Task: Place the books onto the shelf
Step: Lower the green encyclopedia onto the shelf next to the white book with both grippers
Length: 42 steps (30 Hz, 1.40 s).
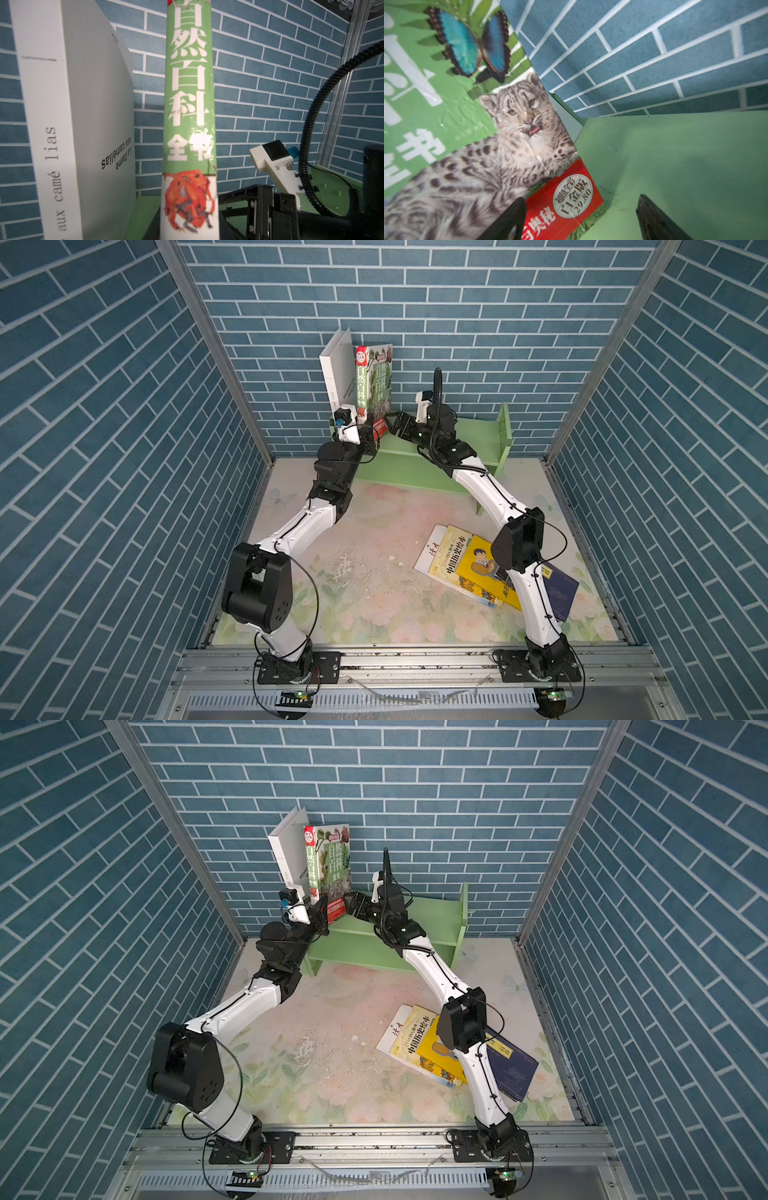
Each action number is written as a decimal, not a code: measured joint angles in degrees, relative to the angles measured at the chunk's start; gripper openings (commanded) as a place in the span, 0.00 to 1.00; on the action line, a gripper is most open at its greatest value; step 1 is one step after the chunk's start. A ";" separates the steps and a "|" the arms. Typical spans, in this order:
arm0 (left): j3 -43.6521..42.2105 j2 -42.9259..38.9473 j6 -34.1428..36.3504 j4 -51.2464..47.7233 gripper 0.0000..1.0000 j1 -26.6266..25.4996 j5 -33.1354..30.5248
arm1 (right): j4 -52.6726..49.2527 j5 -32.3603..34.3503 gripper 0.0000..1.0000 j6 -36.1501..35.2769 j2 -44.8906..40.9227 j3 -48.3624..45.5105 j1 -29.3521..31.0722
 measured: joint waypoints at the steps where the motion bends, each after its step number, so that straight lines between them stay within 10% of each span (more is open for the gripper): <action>1: -0.17 0.00 0.02 0.35 0.23 -0.11 -0.28 | 0.09 -0.17 0.84 0.20 0.07 0.02 -0.04; 17: 0.85 0.02 0.37 -5.90 0.51 -0.39 2.03 | 2.34 -1.38 0.82 2.21 1.42 1.01 0.02; 23: 3.76 0.07 0.68 -11.41 0.28 -0.04 1.40 | 2.69 -1.60 0.82 2.99 1.51 1.01 -0.24; 29: 5.57 0.15 1.64 -13.88 0.39 0.11 1.92 | 3.02 -1.79 0.82 3.56 1.57 1.01 -0.20; 35: 7.23 0.15 3.37 -16.41 0.09 0.42 1.60 | 3.23 -1.84 0.82 3.72 1.66 1.01 -0.04; 42: 8.00 0.42 4.09 -17.09 0.02 0.39 1.36 | 3.06 -2.05 0.82 3.72 1.73 1.40 0.04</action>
